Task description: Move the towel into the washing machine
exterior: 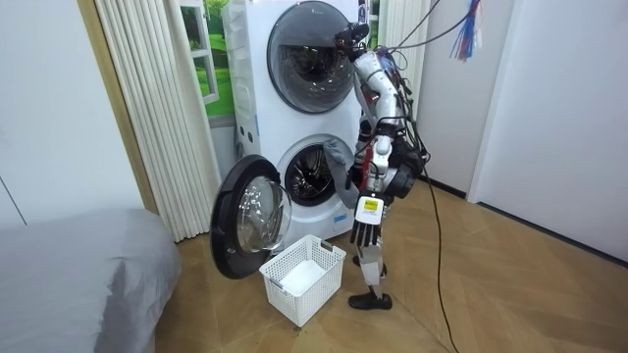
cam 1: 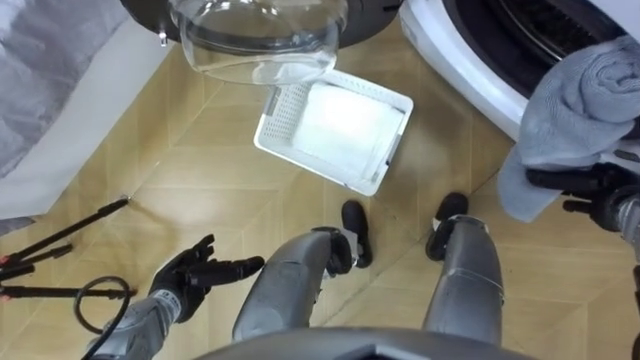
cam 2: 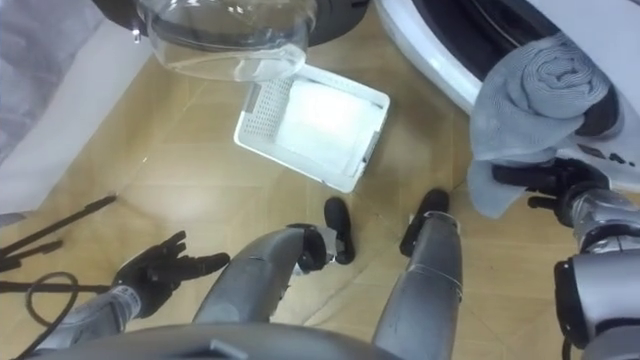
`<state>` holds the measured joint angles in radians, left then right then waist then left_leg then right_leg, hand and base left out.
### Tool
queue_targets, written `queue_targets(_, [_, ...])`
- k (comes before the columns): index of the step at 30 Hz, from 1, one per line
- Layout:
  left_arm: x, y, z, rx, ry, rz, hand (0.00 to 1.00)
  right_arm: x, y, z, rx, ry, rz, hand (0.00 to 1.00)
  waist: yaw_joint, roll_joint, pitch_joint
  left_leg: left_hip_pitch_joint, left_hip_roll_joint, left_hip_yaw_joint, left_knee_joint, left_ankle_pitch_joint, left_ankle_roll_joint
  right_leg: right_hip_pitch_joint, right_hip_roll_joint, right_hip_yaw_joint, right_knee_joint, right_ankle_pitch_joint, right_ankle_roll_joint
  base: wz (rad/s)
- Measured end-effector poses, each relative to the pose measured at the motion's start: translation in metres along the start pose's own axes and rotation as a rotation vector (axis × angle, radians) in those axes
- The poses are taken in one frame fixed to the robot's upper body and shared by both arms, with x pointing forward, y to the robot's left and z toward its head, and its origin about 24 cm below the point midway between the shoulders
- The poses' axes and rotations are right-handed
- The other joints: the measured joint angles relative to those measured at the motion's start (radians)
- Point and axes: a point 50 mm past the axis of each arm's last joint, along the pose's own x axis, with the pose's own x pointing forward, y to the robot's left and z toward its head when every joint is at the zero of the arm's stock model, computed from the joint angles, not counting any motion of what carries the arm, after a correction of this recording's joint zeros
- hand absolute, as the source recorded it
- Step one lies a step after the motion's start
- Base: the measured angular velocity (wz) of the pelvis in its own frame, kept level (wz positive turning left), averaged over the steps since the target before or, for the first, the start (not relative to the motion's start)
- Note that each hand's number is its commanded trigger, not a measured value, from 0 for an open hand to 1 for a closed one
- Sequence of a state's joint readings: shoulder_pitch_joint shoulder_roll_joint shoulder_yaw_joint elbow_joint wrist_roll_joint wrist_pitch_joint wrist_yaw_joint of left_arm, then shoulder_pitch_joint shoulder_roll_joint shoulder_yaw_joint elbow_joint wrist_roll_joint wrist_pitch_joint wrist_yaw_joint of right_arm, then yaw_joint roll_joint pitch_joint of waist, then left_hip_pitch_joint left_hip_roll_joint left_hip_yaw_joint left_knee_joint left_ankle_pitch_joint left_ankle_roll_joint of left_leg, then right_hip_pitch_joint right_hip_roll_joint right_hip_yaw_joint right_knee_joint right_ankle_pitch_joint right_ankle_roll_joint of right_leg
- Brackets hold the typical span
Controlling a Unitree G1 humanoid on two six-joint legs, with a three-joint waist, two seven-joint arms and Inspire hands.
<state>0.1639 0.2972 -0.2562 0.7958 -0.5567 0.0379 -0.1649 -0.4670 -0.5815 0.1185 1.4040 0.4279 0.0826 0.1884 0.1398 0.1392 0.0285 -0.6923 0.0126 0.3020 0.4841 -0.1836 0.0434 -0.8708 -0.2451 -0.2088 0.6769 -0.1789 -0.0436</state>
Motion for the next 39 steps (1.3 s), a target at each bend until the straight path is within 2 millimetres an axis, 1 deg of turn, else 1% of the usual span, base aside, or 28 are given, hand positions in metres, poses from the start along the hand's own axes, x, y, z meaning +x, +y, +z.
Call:
queue_targets(7, [-0.003,-0.004,0.0,-0.008,-0.002,-0.016,0.0,0.0,0.0,-0.002,0.008,0.014,-0.001,1.0,0.008,0.003,-0.0021,-0.011,0.01,-0.003,-0.008,0.009,-0.014,-0.011,0.01,-0.009,-0.001,-0.004,-0.014,0.01])
queue_targets(9, [-0.003,-0.004,-0.001,-0.008,0.004,-0.018,0.0,0.0,0.002,-0.004,0.006,0.027,0.004,1.0,0.008,0.006,-0.0039,-0.011,0.014,-0.005,-0.008,0.01,-0.017,-0.008,0.012,-0.015,-0.006,-0.004,-0.017,0.02])
queue_targets(11, [-0.003,-0.005,-0.001,-0.006,0.007,-0.021,0.0,0.002,0.008,-0.01,0.0,0.045,0.02,1.0,0.008,0.01,-0.007,-0.009,0.021,-0.007,-0.011,0.013,-0.02,0.0,0.019,-0.023,-0.021,-0.001,-0.021,0.0])
queue_targets(13, [-0.003,-0.005,-0.002,-0.005,0.008,-0.021,0.0,0.002,0.014,-0.014,0.003,0.055,0.042,1.0,0.008,0.012,-0.0071,-0.01,0.023,-0.007,-0.021,0.014,-0.022,0.001,0.019,-0.027,-0.025,-0.001,-0.022,0.02])
queue_targets(16, [-0.003,-0.006,-0.002,-0.006,0.009,-0.026,0.0,0.003,0.021,-0.02,0.004,0.071,0.072,1.0,0.02,0.019,-0.007,-0.009,0.025,-0.006,-0.031,0.016,-0.024,0.002,0.019,-0.029,-0.033,0.0,-0.022,0.0])
queue_targets(19, [-0.002,-0.009,-0.003,-0.007,0.011,-0.032,0.0,0.004,0.026,-0.024,0.008,0.082,0.106,1.0,0.03,0.022,-0.0055,-0.002,0.023,-0.005,-0.053,0.023,-0.027,0.002,0.018,-0.029,-0.039,-0.001,-0.022,0.01])
queue_targets(21, [-0.002,-0.01,-0.004,-0.003,0.013,-0.036,0.0,0.004,0.027,-0.023,0.003,0.082,0.115,1.0,0.032,0.029,-0.0039,0.001,0.018,-0.006,-0.066,0.029,-0.029,0.002,0.018,-0.029,-0.043,-0.001,-0.022,0.04])
queue_targets(22, [-0.002,-0.012,-0.005,0.004,0.019,-0.041,0.0,0.004,0.028,-0.023,-0.003,0.082,0.122,1.0,0.031,0.032,-0.0048,0.005,0.015,-0.006,-0.078,0.036,-0.03,0.003,0.018,-0.03,-0.05,-0.001,-0.022,0.07])
queue_targets(23, [-0.002,-0.013,-0.005,0.008,0.021,-0.047,0.0,0.004,0.029,-0.024,-0.005,0.083,0.131,1.0,0.028,0.039,-0.0044,0.008,0.015,-0.007,-0.087,0.04,-0.031,0.007,0.018,-0.032,-0.056,-0.001,-0.022,0.08])
queue_targets(24, [-0.001,-0.013,-0.005,0.008,0.021,-0.049,0.0,0.004,0.03,-0.025,-0.005,0.084,0.137,1.0,0.027,0.04,-0.0042,0.01,0.015,-0.007,-0.089,0.042,-0.032,0.008,0.018,-0.033,-0.058,-0.001,-0.022,0.04])
queue_targets(26, [-0.001,-0.016,-0.006,0.007,0.026,-0.061,0.0,0.004,0.034,-0.03,-0.033,0.099,0.156,1.0,0.032,0.048,-0.0011,0.021,0.022,-0.004,-0.09,0.043,-0.034,0.025,0.026,-0.037,-0.072,-0.001,-0.022,-0.02])
queue_targets(27, [-0.001,-0.017,-0.006,0.007,0.027,-0.063,0.0,0.004,0.035,-0.032,-0.039,0.105,0.161,1.0,0.033,0.047,-0.0001,0.024,0.022,-0.003,-0.091,0.043,-0.034,0.028,0.027,-0.037,-0.073,-0.001,-0.022,-0.04])
queue_targets(28, [-0.001,-0.018,-0.007,0.011,0.03,-0.067,0.0,0.005,0.041,-0.034,-0.056,0.112,0.178,1.0,0.033,0.048,0.0007,0.03,0.024,-0.003,-0.093,0.044,-0.035,0.034,0.03,-0.036,-0.077,-0.002,-0.021,-0.05])
queue_targets(30, [0.0,-0.019,-0.007,0.012,0.031,-0.07,0.0,0.005,0.046,-0.035,-0.079,0.114,0.193,1.0,0.033,0.055,0.0025,0.035,0.028,-0.002,-0.095,0.044,-0.035,0.044,0.035,-0.039,-0.088,-0.002,-0.021,-0.02])
queue_targets(31, [0.0,-0.02,-0.008,0.015,0.032,-0.075,0.0,0.005,0.047,-0.035,-0.099,0.11,0.2,1.0,0.033,0.06,0.0088,0.043,0.027,-0.003,-0.1,0.044,-0.036,0.051,0.034,-0.041,-0.088,-0.002,-0.02,0.0])
queue_targets(32, [0.0,-0.022,-0.008,0.02,0.033,-0.08,0.0,0.005,0.049,-0.035,-0.12,0.107,0.206,1.0,0.033,0.064,0.0101,0.047,0.026,-0.003,-0.108,0.045,-0.037,0.053,0.034,-0.042,-0.091,-0.003,-0.02,0.04])
queue_targets(33, [0.0,-0.022,-0.008,0.022,0.032,-0.083,0.0,0.005,0.05,-0.035,-0.124,0.106,0.209,1.0,0.034,0.066,0.0105,0.048,0.027,-0.003,-0.109,0.046,-0.038,0.054,0.034,-0.043,-0.092,-0.003,-0.02,0.0])
queue_targets(34, [0.001,-0.024,-0.008,0.021,0.032,-0.087,0.0,0.005,0.053,-0.035,-0.132,0.105,0.217,1.0,0.037,0.072,0.0114,0.05,0.028,-0.003,-0.11,0.046,-0.038,0.059,0.036,-0.045,-0.097,-0.002,-0.02,0.0])
queue_targets(35, [0.002,-0.027,-0.01,0.017,0.037,-0.093,0.0,0.005,0.056,-0.037,-0.145,0.111,0.226,1.0,0.038,0.083,0.011,0.061,0.031,-0.003,-0.117,0.048,-0.04,0.073,0.041,-0.048,-0.108,-0.001,-0.019,0.0])
queue_targets(36, [0.002,-0.028,-0.011,0.016,0.041,-0.096,0.0,0.006,0.058,-0.039,-0.151,0.114,0.231,1.0,0.039,0.086,0.0111,0.069,0.03,-0.003,-0.124,0.048,-0.041,0.079,0.042,-0.048,-0.111,0.0,-0.019,-0.04])
queue_targets(38, [0.002,-0.031,-0.015,0.018,0.055,-0.103,0.0,0.005,0.068,-0.045,-0.152,0.125,0.26,1.0,0.038,0.097,0.0116,0.098,0.029,-0.003,-0.15,0.055,-0.044,0.105,0.046,-0.05,-0.128,0.0,-0.017,-0.04])
queue_targets(39, [0.003,-0.032,-0.015,0.015,0.056,-0.104,0.0,0.005,0.071,-0.046,-0.151,0.127,0.271,1.0,0.039,0.1,0.0106,0.103,0.029,-0.003,-0.153,0.055,-0.045,0.108,0.047,-0.049,-0.129,0.0,-0.017,-0.05])
